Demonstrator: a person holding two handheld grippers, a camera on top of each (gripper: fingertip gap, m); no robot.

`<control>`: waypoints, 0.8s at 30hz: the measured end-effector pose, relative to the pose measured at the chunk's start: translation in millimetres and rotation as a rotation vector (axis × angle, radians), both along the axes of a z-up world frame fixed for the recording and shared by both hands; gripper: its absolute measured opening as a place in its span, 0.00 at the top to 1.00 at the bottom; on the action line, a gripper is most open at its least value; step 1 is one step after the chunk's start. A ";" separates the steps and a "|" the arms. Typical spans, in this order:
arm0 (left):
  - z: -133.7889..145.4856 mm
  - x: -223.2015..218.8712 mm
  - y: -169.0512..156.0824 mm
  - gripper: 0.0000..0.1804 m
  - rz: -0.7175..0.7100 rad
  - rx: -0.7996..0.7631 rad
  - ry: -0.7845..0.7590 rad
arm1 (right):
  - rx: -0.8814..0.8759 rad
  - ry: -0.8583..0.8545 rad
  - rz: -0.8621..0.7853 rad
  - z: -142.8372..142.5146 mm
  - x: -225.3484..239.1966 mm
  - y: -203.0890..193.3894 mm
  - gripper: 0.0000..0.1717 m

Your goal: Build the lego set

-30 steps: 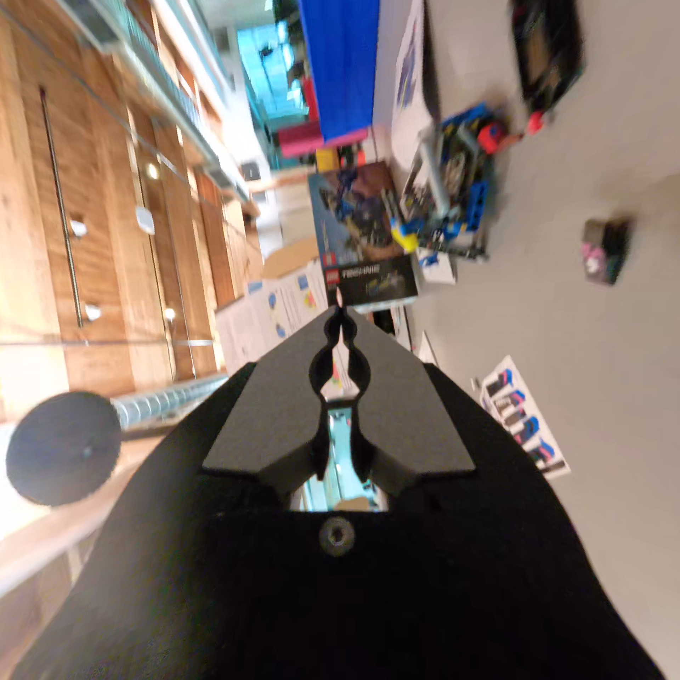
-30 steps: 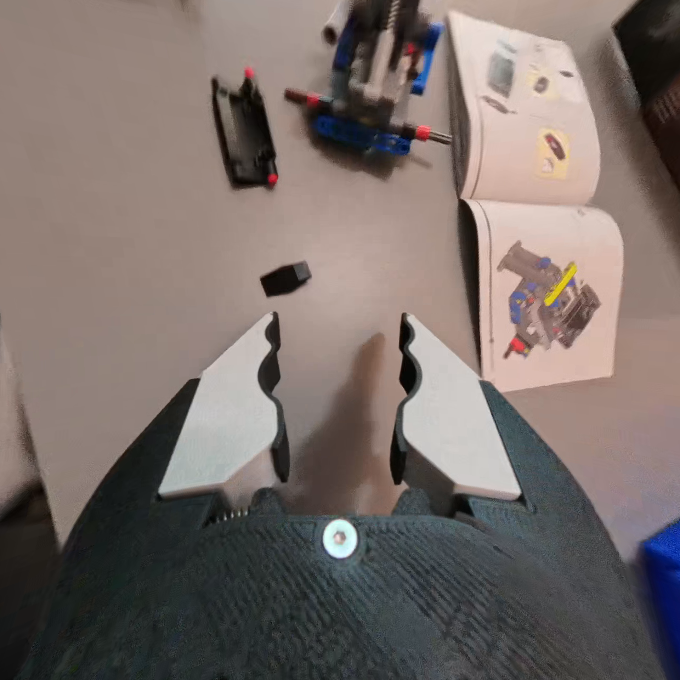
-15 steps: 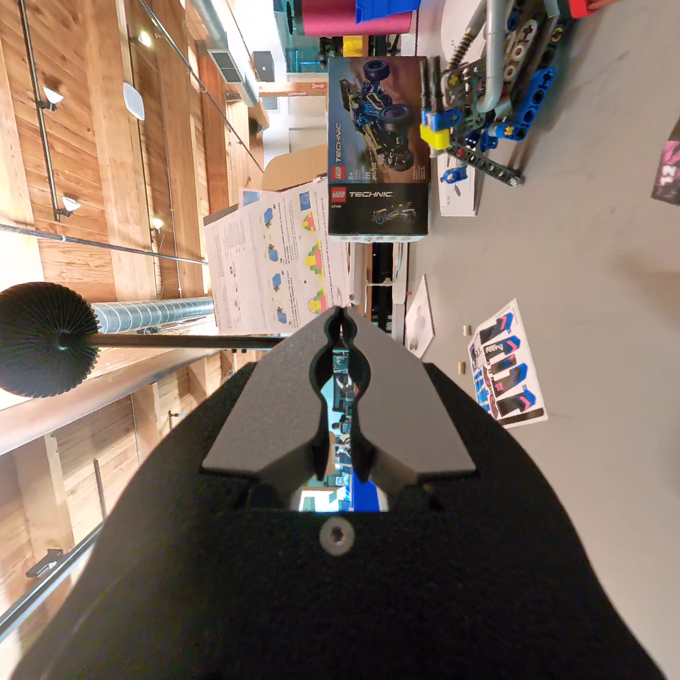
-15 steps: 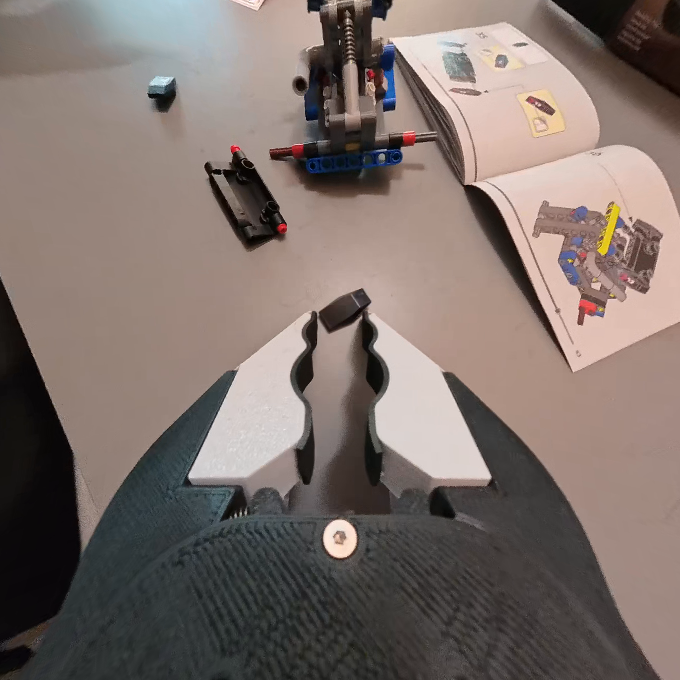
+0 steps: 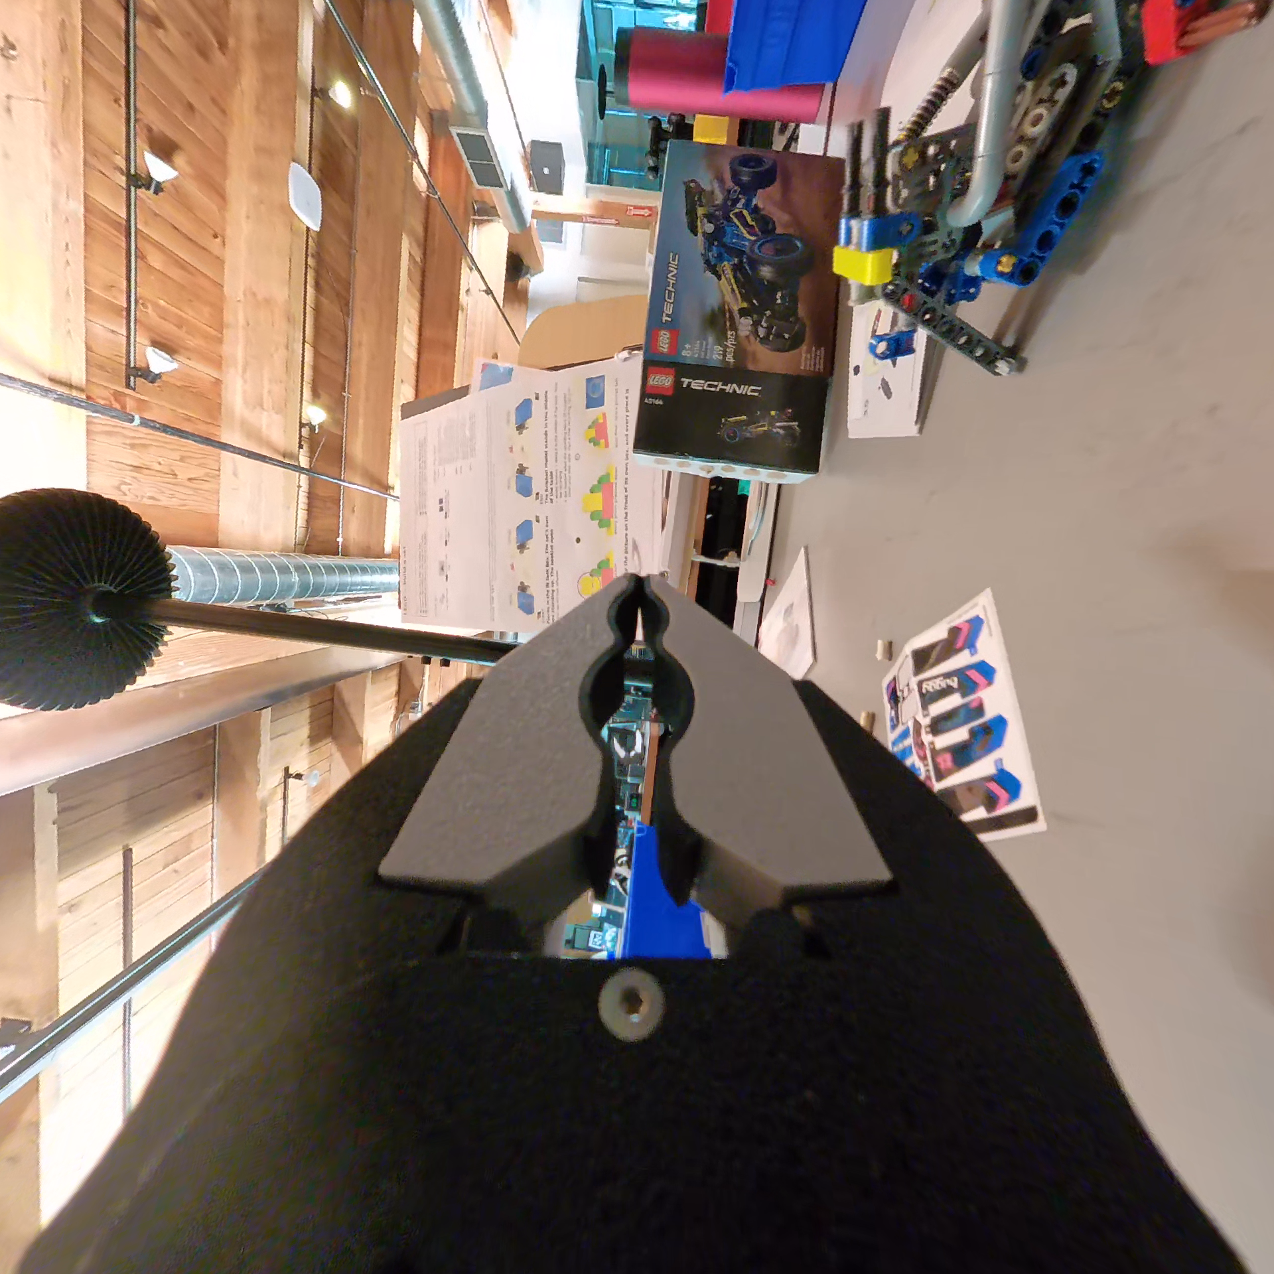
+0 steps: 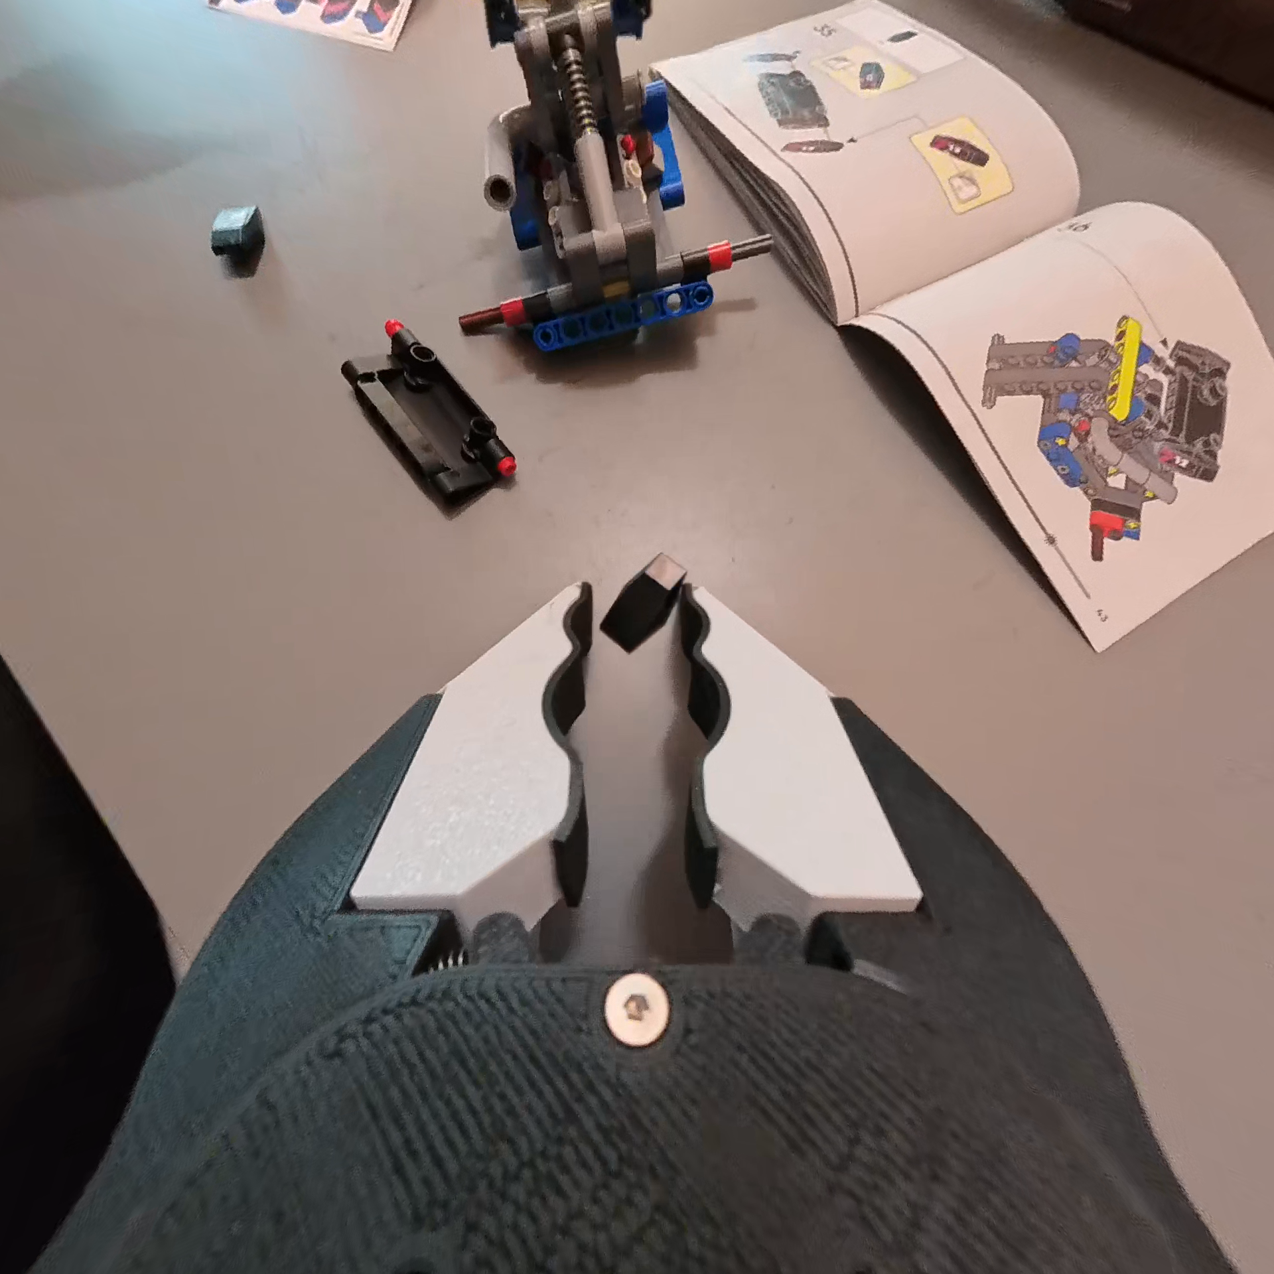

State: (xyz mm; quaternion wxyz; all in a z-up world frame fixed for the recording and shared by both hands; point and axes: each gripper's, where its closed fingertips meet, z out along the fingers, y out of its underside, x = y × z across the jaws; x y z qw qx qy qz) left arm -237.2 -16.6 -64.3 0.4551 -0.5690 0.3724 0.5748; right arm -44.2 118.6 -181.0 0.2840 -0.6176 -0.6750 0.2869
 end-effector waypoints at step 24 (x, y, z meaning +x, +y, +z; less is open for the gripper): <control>-2.4 -1.6 6.7 1.00 -0.073 0.027 -0.038 | 0.178 -0.019 0.163 4.3 4.7 -19.2 0.93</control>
